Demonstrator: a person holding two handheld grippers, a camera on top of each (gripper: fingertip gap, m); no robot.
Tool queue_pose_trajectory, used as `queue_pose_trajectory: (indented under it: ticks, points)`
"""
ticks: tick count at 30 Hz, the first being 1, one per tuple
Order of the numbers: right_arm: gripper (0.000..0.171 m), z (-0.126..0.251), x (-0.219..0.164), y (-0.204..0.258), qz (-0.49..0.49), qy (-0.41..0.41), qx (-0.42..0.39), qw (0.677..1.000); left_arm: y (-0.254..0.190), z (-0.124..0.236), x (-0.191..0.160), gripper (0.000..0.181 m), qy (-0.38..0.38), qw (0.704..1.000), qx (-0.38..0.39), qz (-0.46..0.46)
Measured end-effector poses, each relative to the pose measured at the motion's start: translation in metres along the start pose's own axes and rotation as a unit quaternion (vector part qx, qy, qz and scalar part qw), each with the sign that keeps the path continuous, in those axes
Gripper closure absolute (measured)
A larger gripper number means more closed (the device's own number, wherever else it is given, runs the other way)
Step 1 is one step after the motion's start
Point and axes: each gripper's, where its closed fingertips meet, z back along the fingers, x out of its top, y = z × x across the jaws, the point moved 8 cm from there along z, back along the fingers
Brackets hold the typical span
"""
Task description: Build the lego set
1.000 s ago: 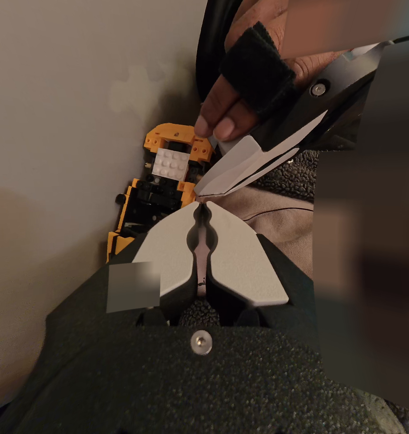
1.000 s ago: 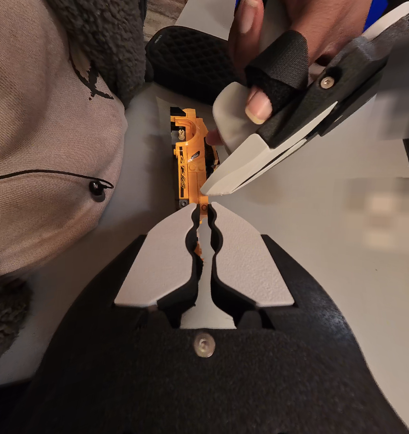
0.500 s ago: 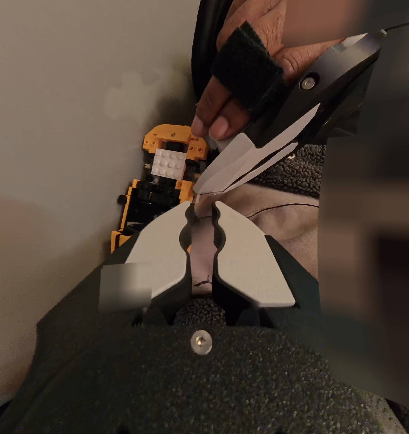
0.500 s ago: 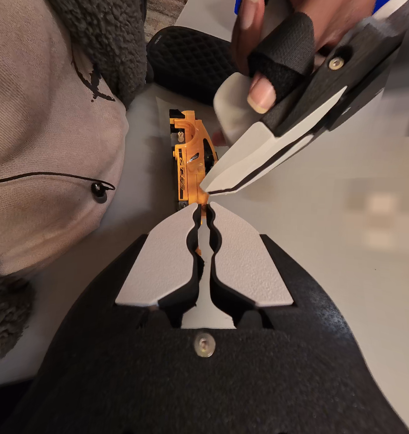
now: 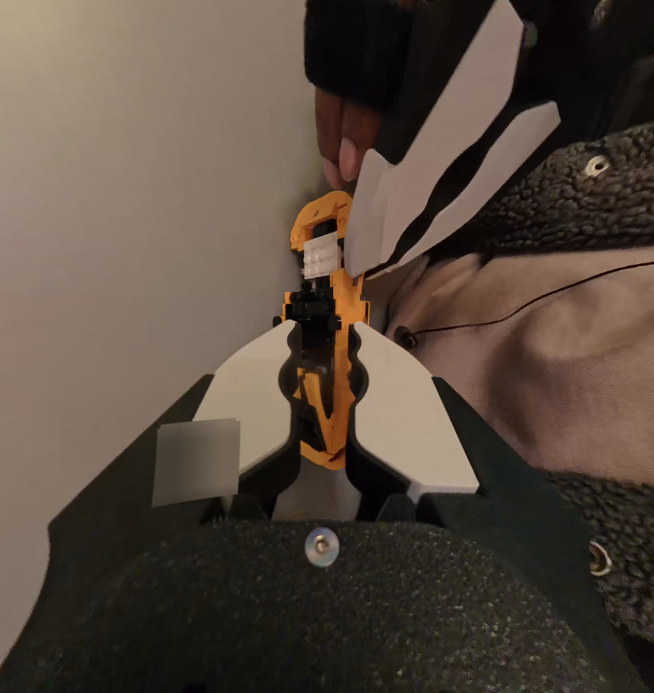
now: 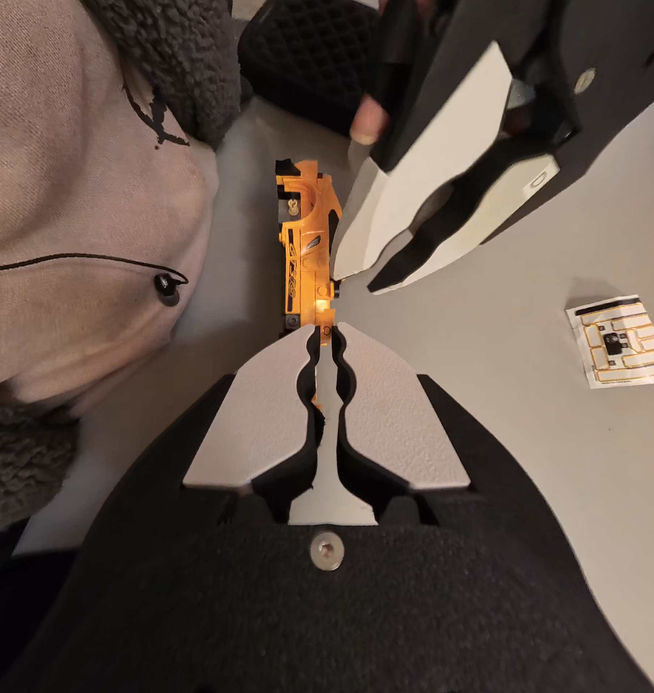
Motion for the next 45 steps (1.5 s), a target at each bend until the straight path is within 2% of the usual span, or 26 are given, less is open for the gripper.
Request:
queue_pose_trajectory:
  ticks: [15, 32, 45]
  points:
    - [0.166, -0.01, 0.014, -0.001, 0.007, 0.095, 0.057, 0.994, -0.004, 0.011, -0.049, 0.151, -0.178, 0.98, 0.026, -0.087]
    - [0.165, -0.012, 0.018, -0.002, 0.015, 0.13, 0.074, 0.989, -0.003, -0.006, -0.035, 0.154, -0.182, 0.978, 0.008, -0.104]
    - [0.165, -0.012, 0.019, -0.002, 0.014, 0.132, 0.078, 0.988, 0.003, -0.02, -0.021, 0.155, -0.173, 0.981, -0.059, -0.063]
